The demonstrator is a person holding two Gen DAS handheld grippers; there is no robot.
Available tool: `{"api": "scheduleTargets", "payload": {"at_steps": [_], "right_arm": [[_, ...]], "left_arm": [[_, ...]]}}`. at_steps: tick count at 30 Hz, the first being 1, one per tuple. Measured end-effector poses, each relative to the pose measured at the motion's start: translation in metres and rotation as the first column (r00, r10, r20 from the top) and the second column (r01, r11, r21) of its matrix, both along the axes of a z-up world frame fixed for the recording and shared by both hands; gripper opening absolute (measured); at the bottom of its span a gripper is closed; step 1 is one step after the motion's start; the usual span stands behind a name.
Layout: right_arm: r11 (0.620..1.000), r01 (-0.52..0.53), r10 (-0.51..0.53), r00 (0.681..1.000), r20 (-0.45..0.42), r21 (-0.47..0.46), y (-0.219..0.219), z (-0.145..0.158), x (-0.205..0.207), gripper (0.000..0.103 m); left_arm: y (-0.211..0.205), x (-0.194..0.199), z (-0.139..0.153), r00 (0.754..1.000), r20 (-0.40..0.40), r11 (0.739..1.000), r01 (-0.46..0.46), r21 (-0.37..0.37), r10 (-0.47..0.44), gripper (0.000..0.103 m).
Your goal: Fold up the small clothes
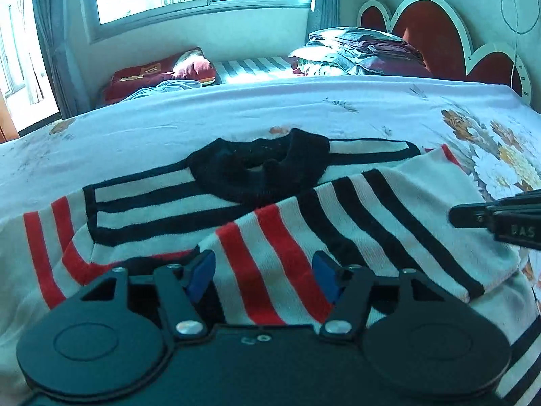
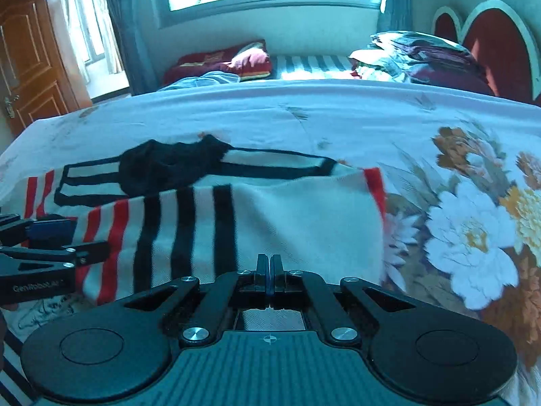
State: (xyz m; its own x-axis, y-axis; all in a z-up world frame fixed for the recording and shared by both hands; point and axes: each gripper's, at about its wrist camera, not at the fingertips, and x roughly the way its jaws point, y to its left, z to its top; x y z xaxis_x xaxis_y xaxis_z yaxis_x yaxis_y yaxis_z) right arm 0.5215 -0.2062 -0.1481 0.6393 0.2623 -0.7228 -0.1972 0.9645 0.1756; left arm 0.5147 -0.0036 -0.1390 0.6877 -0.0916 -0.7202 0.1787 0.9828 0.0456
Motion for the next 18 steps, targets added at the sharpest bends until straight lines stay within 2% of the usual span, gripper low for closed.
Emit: {"api": "scheduleTargets", "payload": {"at_steps": [4, 6, 8, 10, 12, 13, 16, 18], "right_arm": [[0.995, -0.099, 0.099, 0.995, 0.015, 0.026, 0.036, -0.007, 0.021, 0.0], [0.993, -0.116, 0.116, 0.993, 0.007, -0.016, 0.044, -0.015, 0.03, 0.0], [0.995, -0.04, 0.041, 0.999, 0.009, -0.088, 0.034, -0.022, 0.04, 0.0], [0.997, 0.059, -0.059, 0.998, -0.003, -0.049, 0.001, -0.028, 0.053, 0.0], [0.998, 0.064, -0.064, 0.998, -0.03, 0.007, -0.016, -0.03, 0.063, 0.0], [0.998, 0.059, -0.059, 0.998, -0.033, 0.004, -0.016, -0.029, 0.065, 0.0], [0.994, 0.024, -0.025, 1.0, -0.008, -0.103, 0.001, -0.024, 0.06, 0.0], [0.995, 0.029, -0.028, 0.999, 0.017, -0.097, 0.005, -0.017, 0.054, 0.0]], "left_arm": [[0.003, 0.016, -0.008, 1.0, -0.027, 1.0, -0.006, 0.013, 0.006, 0.06], [0.011, 0.021, -0.019, 0.998, -0.049, 0.998, -0.028, 0.056, 0.031, 0.063], [0.028, 0.02, -0.023, 0.998, -0.051, 0.999, -0.04, 0.003, 0.04, 0.067], [0.035, 0.016, -0.023, 0.998, -0.046, 1.0, -0.029, 0.009, 0.03, 0.067], [0.037, 0.015, -0.024, 0.999, -0.041, 1.0, -0.027, 0.004, 0.027, 0.067], [0.036, 0.015, -0.024, 0.999, -0.04, 0.999, -0.034, 0.002, 0.034, 0.067], [0.033, 0.015, -0.022, 0.998, -0.039, 0.999, -0.05, 0.01, 0.051, 0.067], [0.03, 0.009, -0.012, 0.998, -0.01, 0.998, -0.056, 0.029, 0.056, 0.064]]}}
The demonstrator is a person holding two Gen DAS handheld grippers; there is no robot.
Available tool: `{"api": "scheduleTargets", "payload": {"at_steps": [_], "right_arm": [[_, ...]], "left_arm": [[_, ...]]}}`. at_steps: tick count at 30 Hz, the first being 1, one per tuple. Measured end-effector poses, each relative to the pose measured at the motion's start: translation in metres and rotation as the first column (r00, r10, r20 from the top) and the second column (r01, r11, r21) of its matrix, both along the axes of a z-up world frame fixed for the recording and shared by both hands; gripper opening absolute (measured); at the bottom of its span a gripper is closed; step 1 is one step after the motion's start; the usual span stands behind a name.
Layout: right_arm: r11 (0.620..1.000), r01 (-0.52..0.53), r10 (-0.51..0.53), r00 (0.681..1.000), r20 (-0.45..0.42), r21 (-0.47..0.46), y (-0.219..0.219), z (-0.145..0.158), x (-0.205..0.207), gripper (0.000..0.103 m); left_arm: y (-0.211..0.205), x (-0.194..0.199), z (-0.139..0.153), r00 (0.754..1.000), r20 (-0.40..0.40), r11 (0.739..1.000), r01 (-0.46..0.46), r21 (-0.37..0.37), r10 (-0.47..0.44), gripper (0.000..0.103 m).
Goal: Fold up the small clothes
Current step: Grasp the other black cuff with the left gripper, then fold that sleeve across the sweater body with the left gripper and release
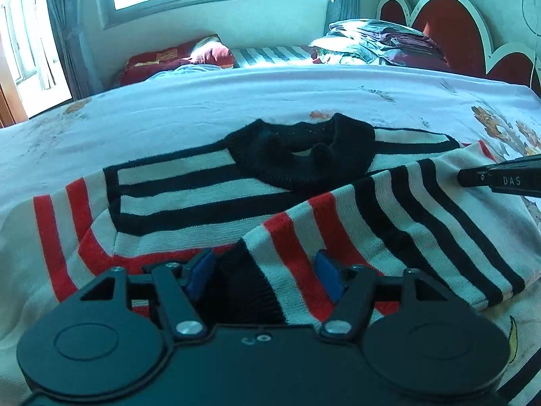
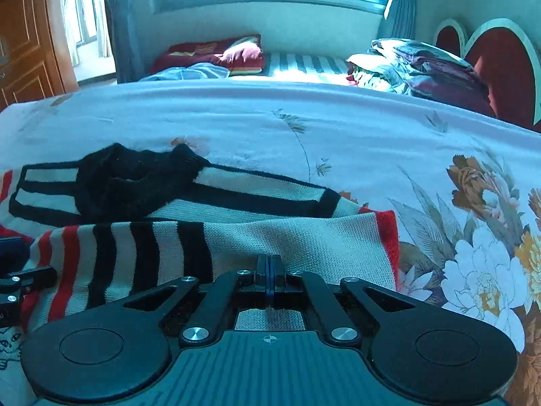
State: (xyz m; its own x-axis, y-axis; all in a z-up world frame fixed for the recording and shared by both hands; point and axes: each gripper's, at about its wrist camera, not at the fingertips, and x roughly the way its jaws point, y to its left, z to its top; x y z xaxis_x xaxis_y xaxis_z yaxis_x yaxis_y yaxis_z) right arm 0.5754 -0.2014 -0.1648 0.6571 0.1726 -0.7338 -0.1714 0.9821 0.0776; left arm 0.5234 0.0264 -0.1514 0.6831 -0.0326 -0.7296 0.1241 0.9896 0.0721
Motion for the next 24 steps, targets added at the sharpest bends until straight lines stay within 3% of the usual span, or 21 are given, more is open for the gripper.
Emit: {"api": "scheduleTargets", "payload": {"at_steps": [2, 6, 11, 14, 17, 21, 23, 24], "right_arm": [[1.0, 0.017, -0.017, 1.0, 0.012, 0.01, -0.001, 0.003, -0.006, 0.0], [0.997, 0.059, -0.059, 0.998, -0.006, 0.052, -0.007, 0.002, -0.008, 0.0], [0.995, 0.018, -0.014, 0.999, -0.045, 0.098, 0.005, -0.011, 0.014, 0.0], [0.996, 0.017, -0.012, 0.998, -0.054, 0.092, 0.011, 0.001, 0.019, 0.0], [0.994, 0.024, -0.024, 1.0, -0.003, 0.103, 0.012, 0.018, -0.002, 0.0], [0.989, 0.032, -0.027, 0.999, -0.033, 0.145, 0.018, 0.024, -0.022, 0.0], [0.99, 0.035, -0.031, 0.999, -0.033, 0.14, 0.022, 0.026, -0.03, 0.0], [0.99, 0.034, -0.029, 0.999, -0.041, 0.14, 0.025, 0.026, -0.033, 0.0]], "left_arm": [[-0.001, -0.009, 0.009, 0.999, 0.048, 1.0, 0.0, 0.028, -0.001, 0.07], [0.015, -0.013, 0.004, 0.999, 0.029, 0.999, -0.043, 0.002, 0.043, 0.058], [0.029, 0.0, -0.008, 0.998, 0.002, 0.998, -0.065, 0.008, 0.065, 0.066], [0.03, 0.003, 0.002, 0.997, -0.01, 0.997, -0.07, 0.015, 0.07, 0.064], [0.035, -0.005, 0.01, 0.996, 0.013, 0.996, -0.086, 0.001, 0.086, 0.078], [0.047, -0.016, 0.015, 0.992, 0.017, 0.992, -0.122, -0.023, 0.122, 0.08], [0.054, -0.021, 0.018, 0.989, 0.023, 0.989, -0.142, -0.032, 0.143, 0.085], [0.06, -0.026, 0.021, 0.987, 0.036, 0.987, -0.157, -0.036, 0.158, 0.092]]}}
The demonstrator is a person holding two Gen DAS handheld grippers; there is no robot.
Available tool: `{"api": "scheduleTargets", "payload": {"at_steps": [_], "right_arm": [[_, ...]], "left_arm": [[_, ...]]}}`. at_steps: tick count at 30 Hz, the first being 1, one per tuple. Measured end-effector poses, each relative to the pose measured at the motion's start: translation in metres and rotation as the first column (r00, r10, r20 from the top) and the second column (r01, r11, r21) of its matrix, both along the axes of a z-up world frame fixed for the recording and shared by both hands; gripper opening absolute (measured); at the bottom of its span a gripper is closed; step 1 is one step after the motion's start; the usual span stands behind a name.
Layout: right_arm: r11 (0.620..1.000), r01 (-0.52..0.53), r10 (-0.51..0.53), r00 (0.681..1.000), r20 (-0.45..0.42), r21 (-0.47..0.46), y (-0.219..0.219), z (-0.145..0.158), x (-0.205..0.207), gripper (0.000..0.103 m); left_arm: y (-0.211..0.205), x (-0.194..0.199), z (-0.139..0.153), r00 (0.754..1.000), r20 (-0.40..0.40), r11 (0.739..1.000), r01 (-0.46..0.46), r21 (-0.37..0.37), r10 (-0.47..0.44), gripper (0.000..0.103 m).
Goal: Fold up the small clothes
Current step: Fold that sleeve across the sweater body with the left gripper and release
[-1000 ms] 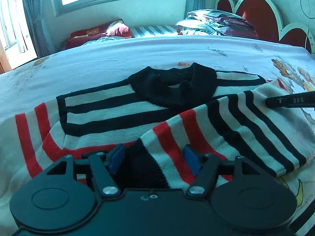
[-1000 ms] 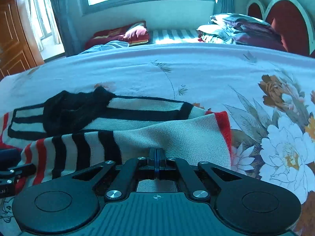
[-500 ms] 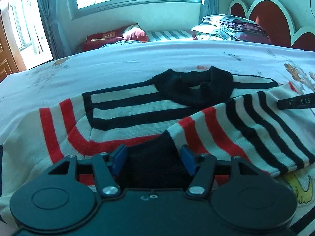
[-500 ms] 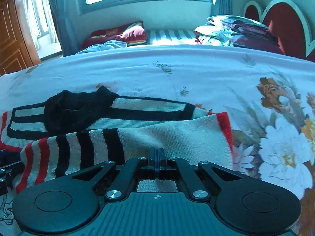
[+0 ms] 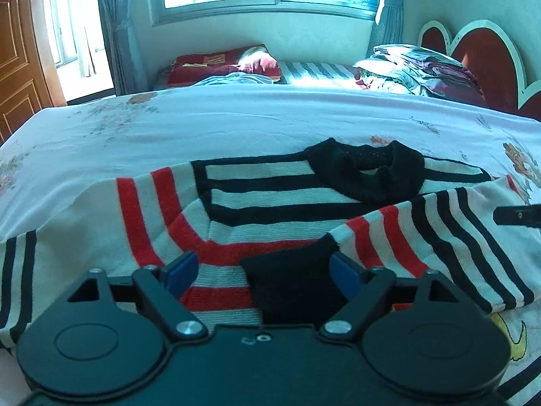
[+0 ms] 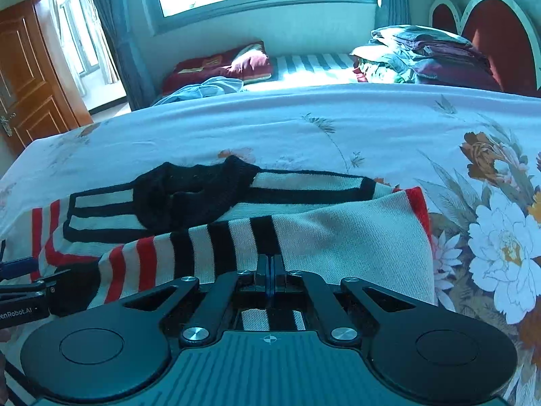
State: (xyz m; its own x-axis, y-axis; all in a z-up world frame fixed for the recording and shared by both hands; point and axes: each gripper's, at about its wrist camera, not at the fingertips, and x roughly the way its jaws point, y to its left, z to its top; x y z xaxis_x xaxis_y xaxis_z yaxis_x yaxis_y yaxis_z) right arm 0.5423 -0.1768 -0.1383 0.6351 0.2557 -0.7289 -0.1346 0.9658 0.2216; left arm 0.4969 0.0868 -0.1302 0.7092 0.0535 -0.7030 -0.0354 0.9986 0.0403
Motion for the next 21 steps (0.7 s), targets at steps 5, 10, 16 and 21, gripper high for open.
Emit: {"api": "scheduleTargets", "payload": {"at_steps": [5, 10, 16, 21], "right_arm": [[0.998, 0.014, -0.013, 1.0, 0.005, -0.054, 0.008, -0.001, -0.012, 0.048], [0.995, 0.03, -0.023, 0.997, 0.071, -0.097, 0.014, 0.002, -0.02, 0.084], [0.999, 0.024, -0.023, 0.999, 0.036, -0.024, 0.029, -0.005, -0.019, 0.041], [1.0, 0.005, -0.005, 1.0, 0.008, -0.024, 0.052, -0.014, -0.022, 0.041]], "left_arm": [[0.061, -0.038, 0.014, 0.989, 0.06, 0.989, -0.133, -0.057, 0.137, 0.098], [0.165, -0.098, 0.016, 0.927, 0.064, 0.918, -0.353, -0.179, 0.369, 0.058], [0.269, -0.15, -0.003, 0.796, -0.029, 0.738, -0.573, -0.357, 0.605, 0.05], [0.323, -0.162, -0.017, 0.7, -0.054, 0.546, -0.601, -0.584, 0.713, 0.048]]}}
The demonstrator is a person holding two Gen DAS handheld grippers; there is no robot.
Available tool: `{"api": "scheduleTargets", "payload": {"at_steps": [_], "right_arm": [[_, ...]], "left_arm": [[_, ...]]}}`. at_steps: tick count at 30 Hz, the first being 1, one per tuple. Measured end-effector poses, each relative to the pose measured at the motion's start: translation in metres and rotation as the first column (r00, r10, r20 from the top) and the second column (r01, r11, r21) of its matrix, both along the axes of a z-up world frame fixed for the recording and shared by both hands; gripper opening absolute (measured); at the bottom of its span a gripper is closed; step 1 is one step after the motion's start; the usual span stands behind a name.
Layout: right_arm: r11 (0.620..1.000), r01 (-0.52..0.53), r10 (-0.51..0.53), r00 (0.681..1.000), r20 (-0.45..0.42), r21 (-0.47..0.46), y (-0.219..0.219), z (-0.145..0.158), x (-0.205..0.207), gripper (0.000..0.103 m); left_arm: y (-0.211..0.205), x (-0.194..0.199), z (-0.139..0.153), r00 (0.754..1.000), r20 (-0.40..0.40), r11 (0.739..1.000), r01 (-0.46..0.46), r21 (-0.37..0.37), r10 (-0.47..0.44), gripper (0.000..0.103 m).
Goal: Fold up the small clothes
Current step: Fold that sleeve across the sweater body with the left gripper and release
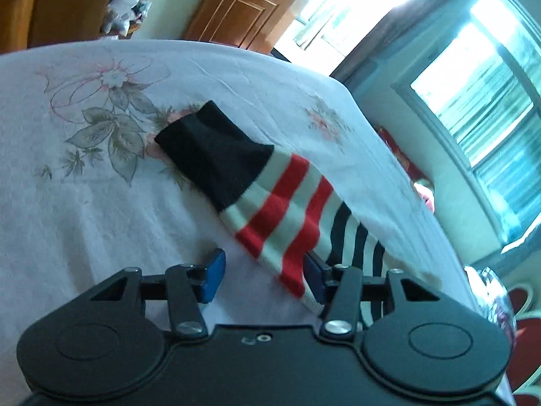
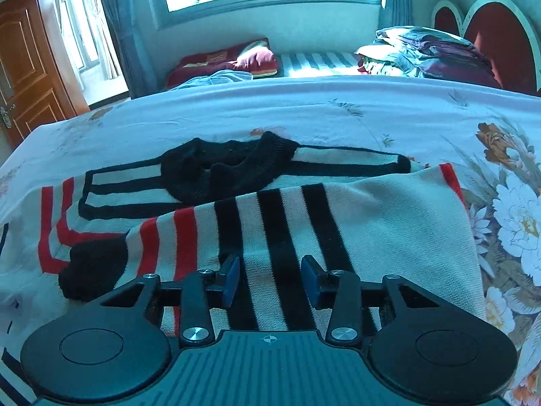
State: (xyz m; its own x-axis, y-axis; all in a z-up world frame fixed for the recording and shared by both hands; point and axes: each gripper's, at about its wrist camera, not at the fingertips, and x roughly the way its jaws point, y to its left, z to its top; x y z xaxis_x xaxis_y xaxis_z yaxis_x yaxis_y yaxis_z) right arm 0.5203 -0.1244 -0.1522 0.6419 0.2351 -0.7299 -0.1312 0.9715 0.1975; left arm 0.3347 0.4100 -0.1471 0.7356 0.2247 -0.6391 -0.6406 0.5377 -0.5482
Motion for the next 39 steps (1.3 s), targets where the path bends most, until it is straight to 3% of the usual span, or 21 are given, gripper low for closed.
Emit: {"api": "scheduleTargets", "payload": {"at_steps": [2, 8, 10, 12, 15, 18, 21, 26, 32, 35, 37, 38, 39], "right_arm": [[1.0, -0.004, 0.004, 1.0, -0.002, -0.003, 0.006, -0.001, -0.001, 0.041], [0.999, 0.034, -0.034, 0.999, 0.002, -0.036, 0.007, 0.002, 0.003, 0.041], [0.998, 0.042, -0.043, 0.999, -0.022, -0.052, 0.004, 0.0, 0.007, 0.041], [0.998, 0.048, -0.049, 0.998, -0.03, -0.041, -0.001, -0.001, 0.008, 0.035], [0.998, 0.053, -0.054, 0.998, -0.027, -0.042, -0.003, -0.001, 0.007, 0.034], [0.998, 0.053, -0.053, 0.998, -0.017, -0.03, -0.005, 0.002, 0.006, 0.034], [0.998, 0.056, -0.056, 0.998, -0.003, -0.009, -0.01, 0.007, 0.003, 0.034], [0.996, 0.083, -0.083, 0.997, 0.008, 0.036, -0.032, 0.015, -0.004, 0.034], [0.992, 0.108, -0.11, 0.994, 0.025, 0.07, -0.07, 0.025, -0.021, 0.034], [0.988, 0.123, -0.125, 0.992, 0.016, 0.095, -0.091, 0.027, -0.03, 0.035], [0.983, 0.142, -0.143, 0.99, -0.003, 0.119, -0.105, 0.026, -0.034, 0.035], [0.979, 0.15, -0.149, 0.989, -0.014, 0.137, -0.111, 0.025, -0.036, 0.042], [0.974, 0.161, -0.16, 0.987, -0.023, 0.158, -0.117, 0.024, -0.037, 0.058]], "left_arm": [[0.01, 0.004, -0.001, 0.999, 0.028, 1.0, -0.024, -0.015, 0.025, 0.046], [0.032, 0.007, -0.014, 0.99, 0.092, 0.991, -0.101, -0.091, 0.109, 0.023], [0.028, 0.015, -0.011, 0.996, 0.07, 0.997, -0.055, -0.053, 0.058, 0.004], [0.015, 0.021, -0.002, 0.997, 0.075, 1.0, -0.025, 0.01, 0.025, 0.004], [-0.016, 0.036, 0.021, 0.994, 0.081, 0.991, 0.057, 0.125, -0.067, 0.004], [-0.058, 0.063, 0.041, 0.974, 0.075, 0.958, 0.193, 0.21, -0.213, 0.004], [-0.121, 0.096, 0.055, 0.917, 0.033, 0.882, 0.371, 0.291, -0.397, 0.004], [-0.251, 0.136, 0.061, 0.757, -0.059, 0.686, 0.62, 0.381, -0.651, 0.004], [-0.377, 0.17, 0.037, 0.564, -0.195, 0.475, 0.802, 0.362, -0.803, 0.004], [-0.407, 0.179, 0.01, 0.476, -0.263, 0.403, 0.869, 0.287, -0.839, 0.007], [-0.429, 0.176, -0.006, 0.441, -0.307, 0.371, 0.891, 0.26, -0.843, 0.031], [-0.434, 0.173, -0.01, 0.43, -0.301, 0.359, 0.895, 0.264, -0.851, 0.038], [-0.438, 0.17, -0.011, 0.415, -0.285, 0.345, 0.9, 0.267, -0.864, 0.056]]}}
